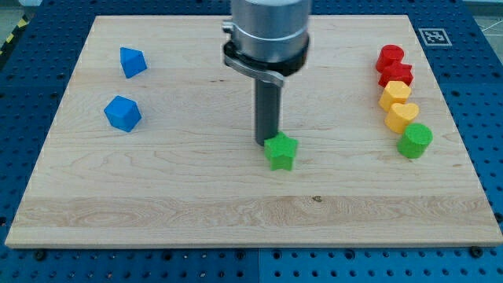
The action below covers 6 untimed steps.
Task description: Move the green star to the bottom of the green circle
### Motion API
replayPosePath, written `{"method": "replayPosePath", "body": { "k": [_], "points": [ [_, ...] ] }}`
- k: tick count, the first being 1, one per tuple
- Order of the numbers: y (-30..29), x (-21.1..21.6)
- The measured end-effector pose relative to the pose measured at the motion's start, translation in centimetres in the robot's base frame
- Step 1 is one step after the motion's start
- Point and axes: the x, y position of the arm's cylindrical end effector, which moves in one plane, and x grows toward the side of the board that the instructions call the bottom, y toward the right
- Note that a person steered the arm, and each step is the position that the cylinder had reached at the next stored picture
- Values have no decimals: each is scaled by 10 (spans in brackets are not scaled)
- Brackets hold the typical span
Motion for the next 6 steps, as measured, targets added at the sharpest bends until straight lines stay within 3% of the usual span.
{"method": "replayPosePath", "body": {
  "k": [1,3,6],
  "points": [
    [33,15],
    [-2,-4],
    [-24,64]
  ]
}}
